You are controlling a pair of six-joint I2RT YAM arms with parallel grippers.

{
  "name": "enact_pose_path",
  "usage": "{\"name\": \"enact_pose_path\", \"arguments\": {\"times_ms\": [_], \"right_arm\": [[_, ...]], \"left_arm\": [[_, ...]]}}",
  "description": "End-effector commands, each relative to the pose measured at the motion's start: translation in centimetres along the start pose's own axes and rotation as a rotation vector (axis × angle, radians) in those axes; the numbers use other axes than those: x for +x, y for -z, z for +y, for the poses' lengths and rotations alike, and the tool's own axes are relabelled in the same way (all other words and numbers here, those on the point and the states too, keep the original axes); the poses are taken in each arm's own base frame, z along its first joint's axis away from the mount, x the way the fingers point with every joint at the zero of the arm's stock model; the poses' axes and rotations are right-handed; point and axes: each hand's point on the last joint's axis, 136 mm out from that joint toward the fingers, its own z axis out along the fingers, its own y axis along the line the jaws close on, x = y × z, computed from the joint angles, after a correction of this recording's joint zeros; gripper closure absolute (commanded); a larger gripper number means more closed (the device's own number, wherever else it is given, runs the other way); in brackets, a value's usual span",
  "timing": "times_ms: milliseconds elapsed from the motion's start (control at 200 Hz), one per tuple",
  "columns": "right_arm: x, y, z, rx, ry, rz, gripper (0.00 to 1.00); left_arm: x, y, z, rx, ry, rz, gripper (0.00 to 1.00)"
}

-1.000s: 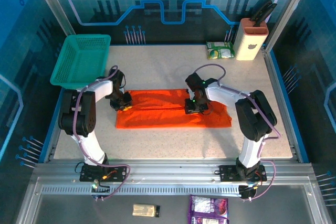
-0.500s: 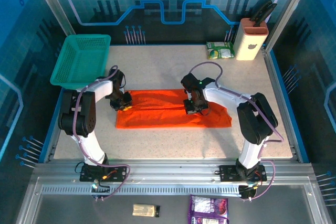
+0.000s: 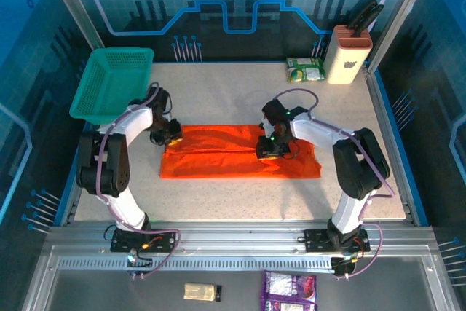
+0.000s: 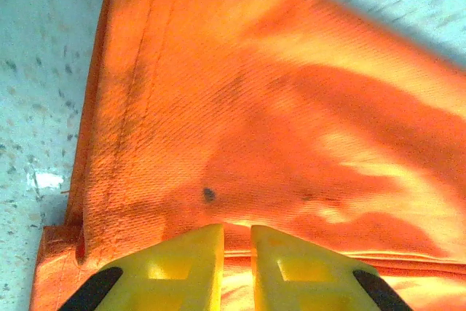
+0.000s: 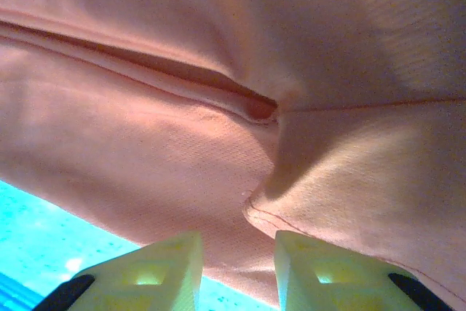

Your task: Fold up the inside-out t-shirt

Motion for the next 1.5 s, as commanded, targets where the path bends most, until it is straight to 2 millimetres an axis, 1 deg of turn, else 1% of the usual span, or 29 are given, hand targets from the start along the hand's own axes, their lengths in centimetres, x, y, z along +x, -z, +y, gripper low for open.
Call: {"name": "enact_pose_path", "arguments": {"times_ms": [0, 75, 140, 225, 325, 410, 525, 645, 780, 921, 1051, 1121, 1156, 1166, 1186, 1256, 1316, 1336, 1351, 1421, 1496], "right_arm": [[-0.7, 2.9, 0.8, -0.085, -0.025, -0.07, 0.65], [-1.2, 3.2, 0.2, -0.088, -0.053, -0.094, 0.62], [-1.4, 2.9, -0.8, -0.076, -0.088, -0.093, 0.6], [-1.4, 1.7, -3.3, -0.057, -0.162, -0.082, 0.58], [-1.7, 0.2, -5.1, -0.088, -0.225, -0.074, 0.57], [-2.3, -1.0, -6.7, -0.092, -0.266, -0.072, 0.56], [-3.7, -1.9, -8.3, -0.12, -0.31, -0.079, 0.56], [-6.2, -2.3, -9.5, -0.155, -0.335, -0.108, 0.56], [-9.7, -2.6, -9.8, -0.21, -0.336, -0.134, 0.56], [-14.0, -2.9, -9.1, -0.264, -0.303, -0.166, 0.56], [-17.8, -3.2, -8.4, -0.31, -0.274, -0.199, 0.56], [-19.0, -3.4, -8.0, -0.325, -0.253, -0.199, 0.56], [-19.6, -2.7, -7.7, -0.328, -0.233, -0.208, 0.56], [-19.5, -3.5, -8.0, -0.323, -0.238, -0.191, 0.56], [-19.4, -3.7, -8.2, -0.314, -0.238, -0.182, 0.56], [-18.9, -3.7, -9.1, -0.254, -0.238, -0.162, 0.56], [-17.5, -3.6, -10.4, -0.193, -0.263, -0.131, 0.56], [-17.0, -3.9, -10.6, -0.198, -0.269, -0.117, 0.56], [-16.9, -3.0, -10.3, -0.21, -0.264, -0.134, 0.56], [-15.5, -2.2, -10.3, -0.238, -0.292, -0.144, 0.56], [-13.3, -1.7, -10.3, -0.238, -0.318, -0.131, 0.55]], "left_arm": [[-0.5, 2.4, -1.3, 0.029, -0.041, -0.025, 0.82], [-0.6, 2.2, -2.0, 0.037, -0.064, -0.003, 0.82], [-0.5, 1.3, -2.1, 0.02, -0.083, 0.037, 0.84], [-0.2, -0.1, -2.2, 0.009, -0.102, 0.089, 0.86], [0.6, -1.9, -2.5, 0.028, -0.102, 0.136, 0.87], [1.2, -3.3, -2.0, 0.022, -0.089, 0.168, 0.87], [2.8, -4.6, -0.4, -0.016, -0.074, 0.21, 0.87], [4.6, -5.3, 0.7, -0.013, -0.05, 0.236, 0.87], [6.9, -5.7, 1.5, 0.005, -0.009, 0.254, 0.86], [9.9, -5.5, 2.5, -0.006, 0.025, 0.262, 0.86], [12.6, -5.2, 2.7, 0.002, 0.039, 0.268, 0.86], [13.8, -5.3, 2.8, 0.01, 0.046, 0.277, 0.86], [14.1, -5.3, 3.0, 0.004, 0.048, 0.279, 0.86], [14.2, -5.4, 3.1, 0.0, 0.048, 0.279, 0.86], [14.2, -5.4, 3.3, -0.005, 0.048, 0.279, 0.86], [14.0, -5.3, 3.8, -0.034, 0.043, 0.264, 0.86], [13.4, -5.2, 4.0, -0.042, 0.047, 0.248, 0.86], [13.1, -5.2, 4.0, -0.037, 0.053, 0.245, 0.86], [12.9, -5.1, 3.9, -0.031, 0.058, 0.241, 0.86], [11.7, -4.9, 3.8, -0.006, 0.083, 0.223, 0.86], [10.2, -4.6, 3.4, 0.014, 0.091, 0.211, 0.85]]}}
